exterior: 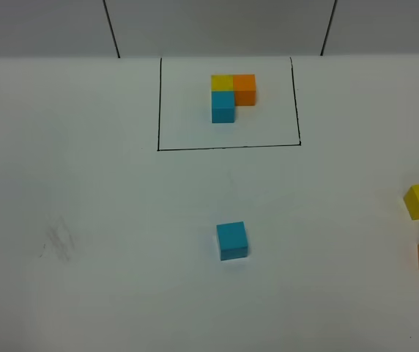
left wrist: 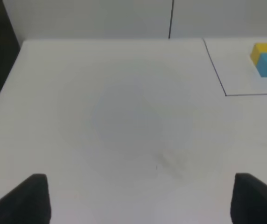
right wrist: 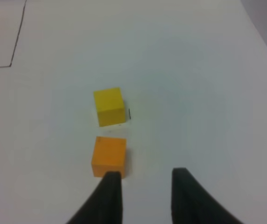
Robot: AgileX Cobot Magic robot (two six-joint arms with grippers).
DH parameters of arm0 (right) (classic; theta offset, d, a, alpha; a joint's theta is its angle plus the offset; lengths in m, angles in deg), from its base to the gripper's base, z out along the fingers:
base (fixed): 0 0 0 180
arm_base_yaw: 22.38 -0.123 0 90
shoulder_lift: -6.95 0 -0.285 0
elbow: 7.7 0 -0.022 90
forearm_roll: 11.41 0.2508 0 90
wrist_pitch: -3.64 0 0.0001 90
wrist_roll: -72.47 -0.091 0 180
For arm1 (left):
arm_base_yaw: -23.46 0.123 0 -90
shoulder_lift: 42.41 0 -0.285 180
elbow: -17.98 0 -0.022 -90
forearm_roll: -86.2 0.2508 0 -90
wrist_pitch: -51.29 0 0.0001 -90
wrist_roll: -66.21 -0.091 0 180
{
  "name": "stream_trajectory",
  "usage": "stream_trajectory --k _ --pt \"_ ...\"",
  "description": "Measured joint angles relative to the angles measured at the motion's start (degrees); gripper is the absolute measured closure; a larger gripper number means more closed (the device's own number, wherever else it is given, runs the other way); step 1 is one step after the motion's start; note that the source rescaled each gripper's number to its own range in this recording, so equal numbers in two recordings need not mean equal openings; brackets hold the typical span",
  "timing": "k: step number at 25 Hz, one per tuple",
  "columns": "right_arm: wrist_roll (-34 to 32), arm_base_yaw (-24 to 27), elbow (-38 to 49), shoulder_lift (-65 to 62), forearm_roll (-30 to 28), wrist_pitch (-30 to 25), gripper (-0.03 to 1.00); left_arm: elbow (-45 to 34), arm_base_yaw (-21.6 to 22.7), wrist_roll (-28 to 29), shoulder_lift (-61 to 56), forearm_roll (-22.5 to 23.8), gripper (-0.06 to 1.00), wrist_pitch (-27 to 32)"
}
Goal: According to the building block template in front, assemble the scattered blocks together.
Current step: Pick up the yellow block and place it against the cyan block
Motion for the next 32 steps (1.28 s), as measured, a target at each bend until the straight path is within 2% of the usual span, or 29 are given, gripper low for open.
stream_trajectory --k 8,32 --pt "0.0 0.0 0.0 0.0 0.0 0.0 0.96 -6.6 0.0 1.3 0.0 2.8 0.29 -0.9" --pt "0.0 0.0 0.0 0.0 0.0 0.0 0.96 -6.8 0.0 1.1 0.0 3.7 0.29 -1.5"
